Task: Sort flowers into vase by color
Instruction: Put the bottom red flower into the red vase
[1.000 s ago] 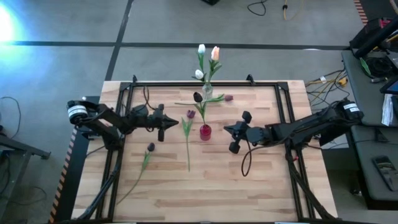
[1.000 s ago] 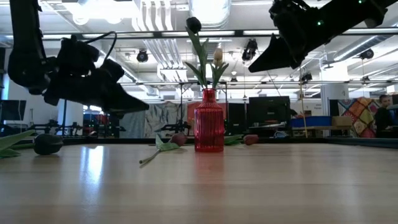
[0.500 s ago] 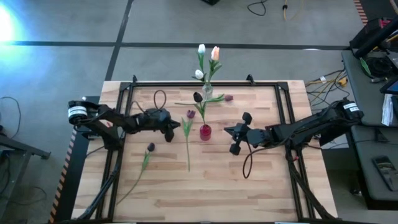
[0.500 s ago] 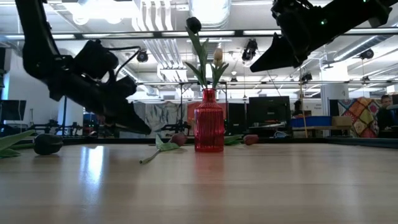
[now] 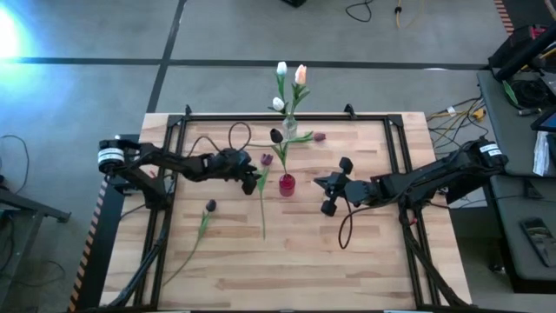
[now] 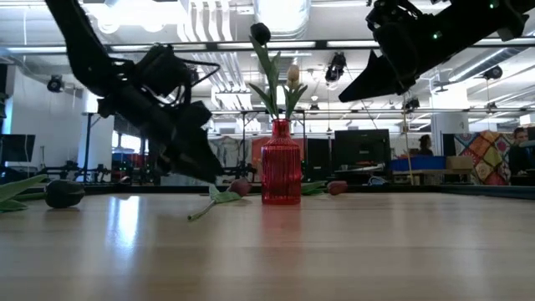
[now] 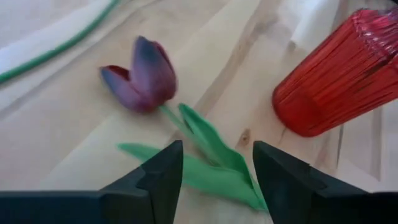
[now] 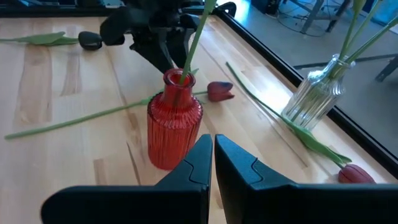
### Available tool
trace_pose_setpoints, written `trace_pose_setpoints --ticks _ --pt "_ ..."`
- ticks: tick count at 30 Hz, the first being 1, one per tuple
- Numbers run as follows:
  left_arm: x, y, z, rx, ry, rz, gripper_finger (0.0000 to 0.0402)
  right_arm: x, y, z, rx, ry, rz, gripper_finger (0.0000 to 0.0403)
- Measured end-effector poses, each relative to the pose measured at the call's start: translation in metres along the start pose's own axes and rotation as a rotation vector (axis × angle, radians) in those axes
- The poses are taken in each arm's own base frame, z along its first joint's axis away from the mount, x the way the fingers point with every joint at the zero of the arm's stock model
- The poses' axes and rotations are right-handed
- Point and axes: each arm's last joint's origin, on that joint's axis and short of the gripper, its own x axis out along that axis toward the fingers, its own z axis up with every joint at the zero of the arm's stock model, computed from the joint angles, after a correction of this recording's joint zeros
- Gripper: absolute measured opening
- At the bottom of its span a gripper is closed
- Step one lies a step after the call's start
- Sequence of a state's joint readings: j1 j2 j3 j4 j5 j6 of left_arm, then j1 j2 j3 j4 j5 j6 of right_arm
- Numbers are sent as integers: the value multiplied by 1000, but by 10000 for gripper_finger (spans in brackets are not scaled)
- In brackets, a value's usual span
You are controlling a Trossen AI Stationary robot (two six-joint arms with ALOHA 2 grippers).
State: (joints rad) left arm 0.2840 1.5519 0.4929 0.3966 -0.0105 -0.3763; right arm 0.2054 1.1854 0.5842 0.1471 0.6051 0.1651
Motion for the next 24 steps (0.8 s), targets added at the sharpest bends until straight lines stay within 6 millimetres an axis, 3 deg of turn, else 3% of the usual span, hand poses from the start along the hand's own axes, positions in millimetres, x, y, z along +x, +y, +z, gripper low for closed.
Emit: trace_pose_setpoints --ticks 9,13,18,24 --pt "41 -7 6 24 144 54 182 0 -1 -5 10 10 -8 12" --pt "50 -9 8 34 167 70 164 0 -1 -5 8 7 -27 12" --pt "44 -8 9 90 168 90 110 0 -1 -5 2 7 -28 12" --pt "31 -6 5 177 190 96 18 -1 0 -5 -13 6 -22 12"
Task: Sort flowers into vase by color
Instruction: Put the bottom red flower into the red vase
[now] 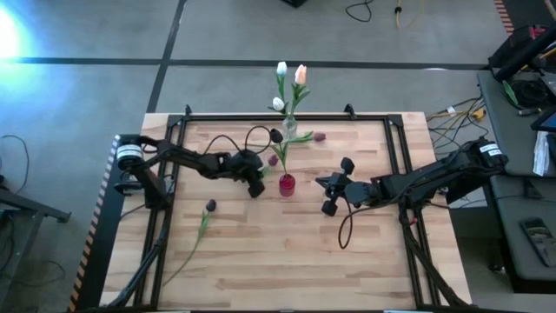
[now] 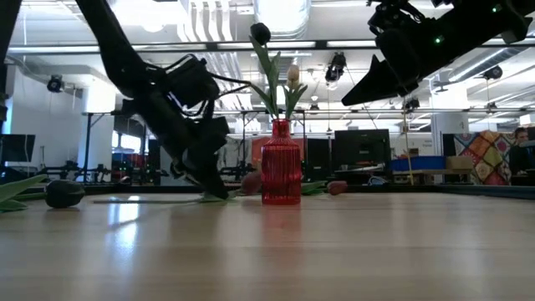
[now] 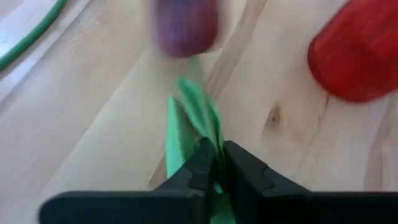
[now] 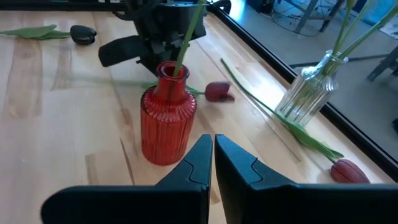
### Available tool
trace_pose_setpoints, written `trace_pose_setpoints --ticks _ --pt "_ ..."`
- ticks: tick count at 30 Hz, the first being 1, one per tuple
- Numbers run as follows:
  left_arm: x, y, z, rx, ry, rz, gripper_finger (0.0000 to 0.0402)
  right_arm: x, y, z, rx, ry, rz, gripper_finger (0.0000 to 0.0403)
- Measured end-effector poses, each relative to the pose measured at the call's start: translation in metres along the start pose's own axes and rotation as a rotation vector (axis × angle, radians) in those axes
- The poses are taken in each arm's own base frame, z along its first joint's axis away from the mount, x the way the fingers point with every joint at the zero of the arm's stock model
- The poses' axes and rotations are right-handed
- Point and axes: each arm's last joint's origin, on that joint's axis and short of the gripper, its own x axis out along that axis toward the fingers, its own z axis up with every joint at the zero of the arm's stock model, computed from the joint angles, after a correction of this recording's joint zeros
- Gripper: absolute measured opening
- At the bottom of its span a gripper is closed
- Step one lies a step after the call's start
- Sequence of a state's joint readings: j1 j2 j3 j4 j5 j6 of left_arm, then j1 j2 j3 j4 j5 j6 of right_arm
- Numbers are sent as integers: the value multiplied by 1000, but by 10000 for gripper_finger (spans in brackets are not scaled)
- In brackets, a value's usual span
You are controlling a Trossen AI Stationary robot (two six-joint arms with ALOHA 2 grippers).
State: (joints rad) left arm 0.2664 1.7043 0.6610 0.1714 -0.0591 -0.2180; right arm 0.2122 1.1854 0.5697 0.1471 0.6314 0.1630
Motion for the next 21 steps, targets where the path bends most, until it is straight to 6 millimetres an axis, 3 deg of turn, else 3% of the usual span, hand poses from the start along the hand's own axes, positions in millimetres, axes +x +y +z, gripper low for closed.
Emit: trace_pose_setpoints --ticks 6,14,21 --pt "-24 5 -12 33 -57 51 7 -3 5 -1 -18 -3 18 12" --pt "-75 9 -25 41 -405 -40 2 -11 14 -2 -76 -33 -27 12" --pt "-113 2 -39 145 -718 -231 2 -13 28 2 -69 -127 63 16"
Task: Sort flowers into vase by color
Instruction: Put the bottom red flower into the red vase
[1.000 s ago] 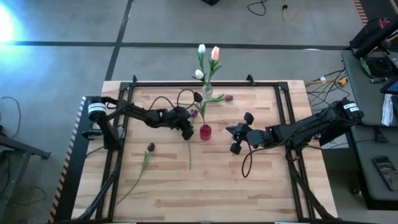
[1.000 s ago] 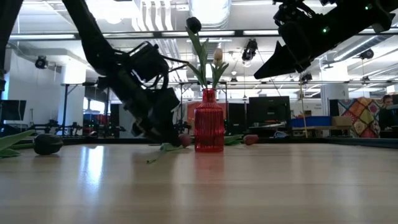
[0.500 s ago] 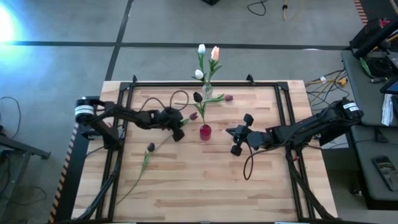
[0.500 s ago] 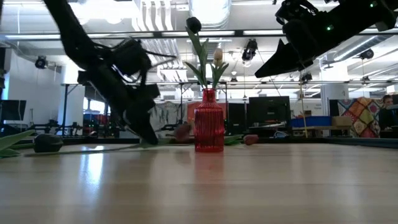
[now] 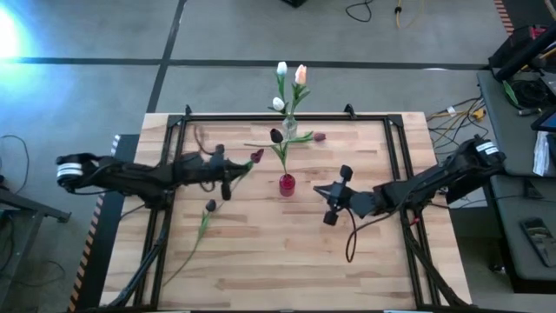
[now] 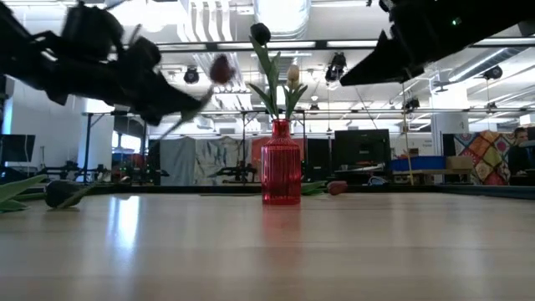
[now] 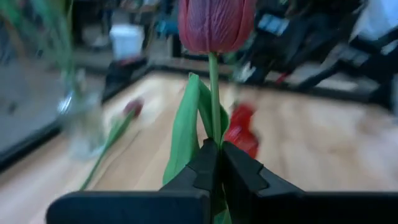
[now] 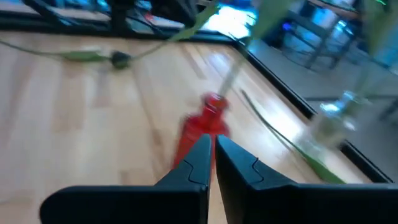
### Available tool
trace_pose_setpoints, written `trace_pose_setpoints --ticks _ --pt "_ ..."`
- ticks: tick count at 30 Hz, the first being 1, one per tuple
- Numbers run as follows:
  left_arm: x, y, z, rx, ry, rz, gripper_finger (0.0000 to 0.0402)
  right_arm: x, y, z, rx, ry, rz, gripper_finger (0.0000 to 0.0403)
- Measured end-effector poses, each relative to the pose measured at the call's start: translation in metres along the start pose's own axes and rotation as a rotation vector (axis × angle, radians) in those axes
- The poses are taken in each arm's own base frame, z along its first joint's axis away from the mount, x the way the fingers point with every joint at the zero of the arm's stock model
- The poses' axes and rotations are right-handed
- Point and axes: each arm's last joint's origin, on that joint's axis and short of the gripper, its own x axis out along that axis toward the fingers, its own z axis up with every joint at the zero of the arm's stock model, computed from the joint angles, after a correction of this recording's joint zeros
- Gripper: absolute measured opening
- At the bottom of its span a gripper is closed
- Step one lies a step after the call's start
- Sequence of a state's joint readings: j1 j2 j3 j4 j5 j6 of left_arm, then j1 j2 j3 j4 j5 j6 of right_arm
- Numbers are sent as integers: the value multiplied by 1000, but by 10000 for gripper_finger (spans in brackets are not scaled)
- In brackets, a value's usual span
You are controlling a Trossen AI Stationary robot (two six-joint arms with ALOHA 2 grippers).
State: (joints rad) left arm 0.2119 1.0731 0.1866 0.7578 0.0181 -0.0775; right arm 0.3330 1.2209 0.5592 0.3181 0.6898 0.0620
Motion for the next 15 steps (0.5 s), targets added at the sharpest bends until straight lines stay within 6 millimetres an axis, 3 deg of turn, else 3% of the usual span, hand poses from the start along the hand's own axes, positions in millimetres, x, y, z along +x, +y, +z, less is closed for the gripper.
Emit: trace_pose_setpoints --ticks 9,15 --pt "-12 -28 14 73 -179 -173 2 23 23 7 65 -167 101 92" --pt "-8 -49 33 121 -267 -265 2 43 40 28 104 -277 98 150"
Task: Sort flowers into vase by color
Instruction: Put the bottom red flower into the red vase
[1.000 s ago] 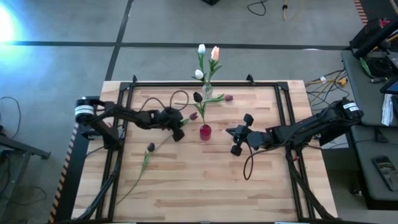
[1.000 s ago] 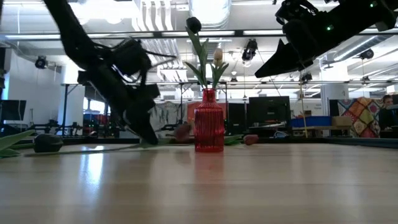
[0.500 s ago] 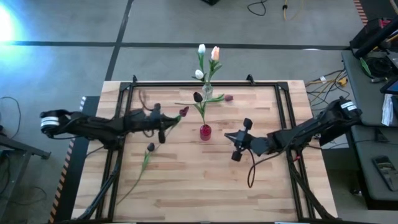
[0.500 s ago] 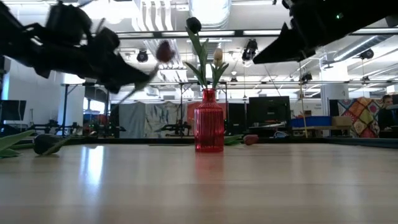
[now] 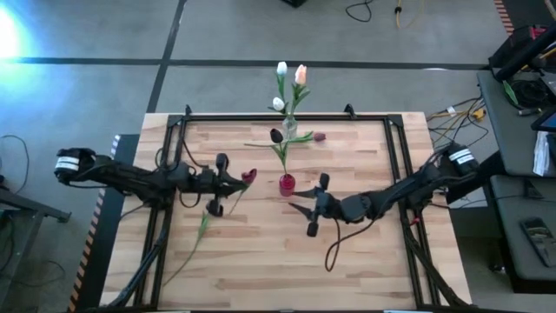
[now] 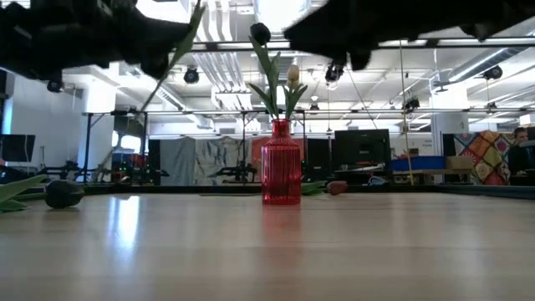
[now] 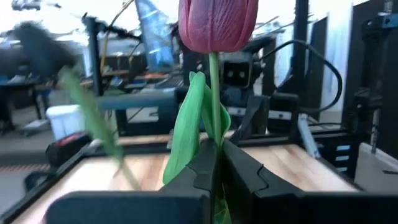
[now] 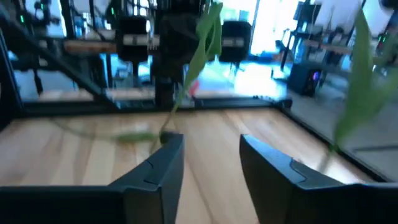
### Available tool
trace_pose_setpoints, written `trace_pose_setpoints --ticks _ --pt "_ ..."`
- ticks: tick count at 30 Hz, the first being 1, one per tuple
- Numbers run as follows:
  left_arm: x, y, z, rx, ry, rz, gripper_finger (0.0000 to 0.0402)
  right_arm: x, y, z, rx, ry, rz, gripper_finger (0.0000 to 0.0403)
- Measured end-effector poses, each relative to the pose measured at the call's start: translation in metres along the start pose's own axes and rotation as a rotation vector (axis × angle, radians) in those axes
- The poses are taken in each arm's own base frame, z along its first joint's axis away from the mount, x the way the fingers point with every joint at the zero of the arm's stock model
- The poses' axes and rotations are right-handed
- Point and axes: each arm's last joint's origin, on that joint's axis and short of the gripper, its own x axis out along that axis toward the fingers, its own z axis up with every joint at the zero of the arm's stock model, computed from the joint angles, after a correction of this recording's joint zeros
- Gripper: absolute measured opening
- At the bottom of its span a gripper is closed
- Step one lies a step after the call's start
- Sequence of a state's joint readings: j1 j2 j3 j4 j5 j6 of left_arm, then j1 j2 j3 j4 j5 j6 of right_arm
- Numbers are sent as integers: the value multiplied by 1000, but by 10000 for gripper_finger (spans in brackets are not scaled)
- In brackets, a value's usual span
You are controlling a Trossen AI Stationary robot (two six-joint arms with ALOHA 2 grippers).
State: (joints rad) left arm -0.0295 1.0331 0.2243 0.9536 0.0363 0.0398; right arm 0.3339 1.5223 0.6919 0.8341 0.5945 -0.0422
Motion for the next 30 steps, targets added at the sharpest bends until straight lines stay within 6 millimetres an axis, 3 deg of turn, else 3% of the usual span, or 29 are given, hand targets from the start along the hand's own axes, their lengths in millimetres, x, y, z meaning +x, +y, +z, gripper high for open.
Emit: trace_pose_setpoints --ticks 5,11,21,26,30 --pt "19 -12 12 44 -27 -27 2 21 13 15 8 -113 -10 168" --pt "42 -24 11 93 11 -44 2 39 25 30 9 -222 -24 167" --pt "71 -31 8 122 24 -61 2 47 30 39 26 -236 -21 170" --pt "78 -32 8 122 20 -67 2 46 29 39 26 -248 -11 147" --pt "78 -34 9 118 3 -71 2 45 29 40 17 -259 -13 99"
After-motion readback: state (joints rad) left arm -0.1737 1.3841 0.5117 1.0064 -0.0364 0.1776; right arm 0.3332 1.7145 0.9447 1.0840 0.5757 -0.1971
